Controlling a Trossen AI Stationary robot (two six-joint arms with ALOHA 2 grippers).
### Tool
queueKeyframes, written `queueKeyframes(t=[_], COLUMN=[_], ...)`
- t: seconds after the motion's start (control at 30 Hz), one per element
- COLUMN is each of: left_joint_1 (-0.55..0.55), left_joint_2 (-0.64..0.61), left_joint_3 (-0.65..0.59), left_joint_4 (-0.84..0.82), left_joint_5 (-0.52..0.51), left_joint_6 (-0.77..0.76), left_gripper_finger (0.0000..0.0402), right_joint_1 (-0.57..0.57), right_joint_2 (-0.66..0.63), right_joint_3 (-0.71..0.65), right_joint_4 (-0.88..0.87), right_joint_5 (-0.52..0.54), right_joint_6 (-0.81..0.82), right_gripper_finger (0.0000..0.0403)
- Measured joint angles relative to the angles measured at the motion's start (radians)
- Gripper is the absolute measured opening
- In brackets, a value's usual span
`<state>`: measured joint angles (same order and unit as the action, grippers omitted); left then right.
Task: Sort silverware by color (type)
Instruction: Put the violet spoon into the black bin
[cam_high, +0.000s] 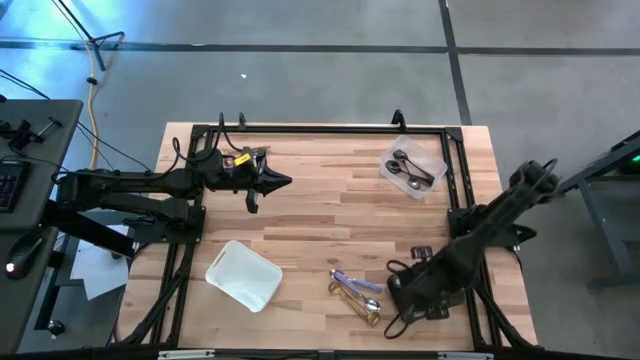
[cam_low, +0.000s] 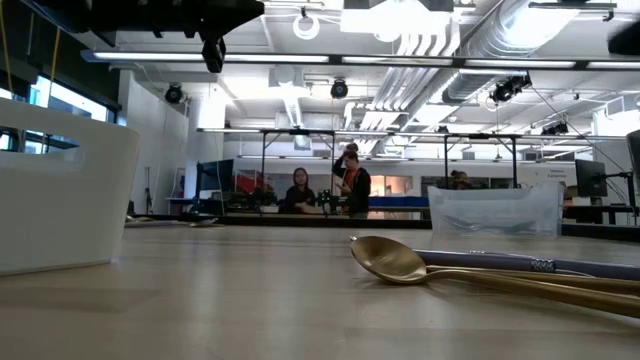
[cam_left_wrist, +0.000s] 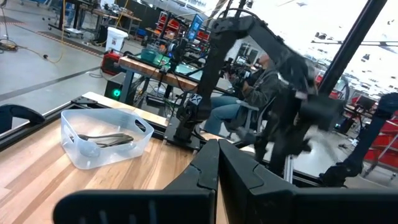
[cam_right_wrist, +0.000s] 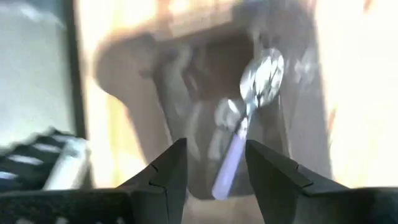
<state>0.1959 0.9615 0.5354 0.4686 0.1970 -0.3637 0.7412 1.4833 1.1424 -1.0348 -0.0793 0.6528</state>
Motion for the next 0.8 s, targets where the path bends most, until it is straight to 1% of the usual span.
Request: queueKeyframes(t=[0.07, 0.17, 0.27, 0.37, 0.43, 0.47, 0.5, 0.57, 0.63, 0.7, 0.73, 0.8], left_joint_1=[0.000, 0.000, 0.000, 0.000, 0.000, 0.000, 0.000, 0.000, 0.000, 0.000, 0.000, 0.000], left_joint_2=[0.000, 0.000, 0.000, 0.000, 0.000, 0.000, 0.000, 0.000, 0.000, 0.000, 0.000, 0.000], left_joint_3=[0.000, 0.000, 0.000, 0.000, 0.000, 0.000, 0.000, 0.000, 0.000, 0.001, 0.001, 0.001], left_joint_4=[0.000, 0.000, 0.000, 0.000, 0.000, 0.000, 0.000, 0.000, 0.000, 0.000, 0.000, 0.000], left_joint_5=[0.000, 0.000, 0.000, 0.003, 0.003, 0.003, 0.004, 0.003, 0.003, 0.003, 0.003, 0.003], left_joint_6=[0.001, 0.017, 0.026, 0.026, 0.027, 0.028, 0.033, 0.058, 0.071, 0.080, 0.080, 0.080], left_gripper_finger=[0.0000, 0.0000, 0.0000, 0.0000, 0.0000, 0.0000, 0.0000, 0.0000, 0.0000, 0.0000, 0.0000, 0.0000], right_joint_1=[-0.012, -0.070, -0.165, -0.280, -0.361, -0.400, -0.444, -0.523, -0.599, -0.666, -0.693, -0.738], right_joint_2=[-0.061, -0.142, -0.205, -0.249, -0.266, -0.271, -0.271, -0.267, -0.250, -0.226, -0.210, -0.189], right_joint_3=[0.021, 0.034, 0.026, -0.015, -0.058, -0.087, -0.121, -0.206, -0.302, -0.391, -0.422, -0.457], right_joint_4=[0.000, 0.015, 0.061, 0.189, 0.343, 0.434, 0.539, 0.784, 1.073, 1.314, 1.416, 1.549], right_joint_5=[0.040, 0.125, 0.226, 0.310, 0.347, 0.350, 0.343, 0.293, 0.219, 0.177, 0.171, 0.160], right_joint_6=[0.024, 0.053, 0.041, -0.008, -0.075, -0.119, -0.160, -0.206, -0.211, -0.199, -0.182, -0.164], right_gripper_finger=[0.0147, 0.0147, 0.0147, 0.0147, 0.0147, 0.0147, 0.0147, 0.0147, 0.0147, 0.0147, 0.0147, 0.0147])
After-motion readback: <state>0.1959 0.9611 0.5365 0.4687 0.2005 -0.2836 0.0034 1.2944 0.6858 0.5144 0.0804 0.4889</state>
